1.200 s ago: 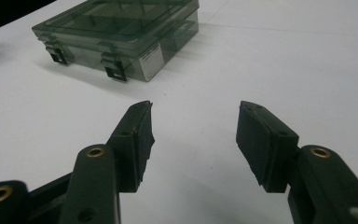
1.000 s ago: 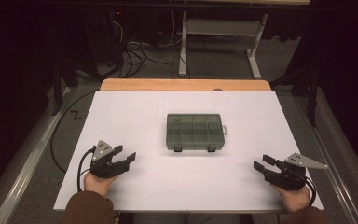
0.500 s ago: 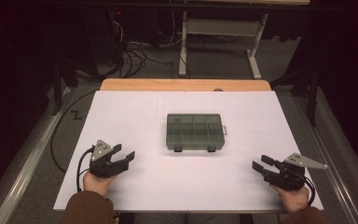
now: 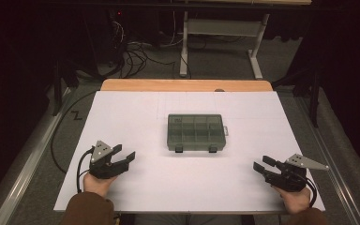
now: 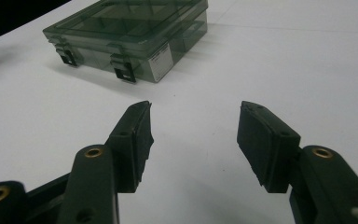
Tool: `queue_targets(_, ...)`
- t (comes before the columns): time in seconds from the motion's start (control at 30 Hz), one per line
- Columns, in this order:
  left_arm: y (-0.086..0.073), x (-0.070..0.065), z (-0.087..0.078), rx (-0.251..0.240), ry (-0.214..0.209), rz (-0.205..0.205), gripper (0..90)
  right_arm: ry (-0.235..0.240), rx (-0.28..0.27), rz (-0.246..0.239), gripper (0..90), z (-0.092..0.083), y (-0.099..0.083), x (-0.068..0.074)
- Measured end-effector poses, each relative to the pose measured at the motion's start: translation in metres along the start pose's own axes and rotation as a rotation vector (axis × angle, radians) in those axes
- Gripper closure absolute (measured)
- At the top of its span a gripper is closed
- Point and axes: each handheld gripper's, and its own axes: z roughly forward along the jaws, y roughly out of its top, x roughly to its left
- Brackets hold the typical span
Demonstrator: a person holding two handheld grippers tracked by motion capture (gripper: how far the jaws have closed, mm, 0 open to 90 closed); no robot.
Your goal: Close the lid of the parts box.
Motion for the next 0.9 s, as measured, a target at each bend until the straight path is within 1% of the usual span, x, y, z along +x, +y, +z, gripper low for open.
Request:
queue_targets(0.2,0.0006,-0.0008,-0.0007,-0.01,-0.003,-0.006,38.0,0.0,-0.007,-0.001,45.4,-0.0009,0.0003,0.0009)
queue_targets(0.6,0.0006,-0.0008,-0.0005,-0.014,-0.007,-0.003,37.8,0.008,-0.025,0.003,44.4,-0.0006,0.0015,0.0007)
queue_targets(0.83,0.0024,-0.0005,-0.0013,-0.027,-0.016,-0.013,37.6,0.014,-0.044,0.009,42.1,0.0013,0.0026,-0.0008)
queue_targets(0.9,0.0031,-0.0005,-0.0014,-0.028,-0.025,-0.018,37.5,0.013,-0.062,0.004,41.4,0.0002,0.0028,-0.0004)
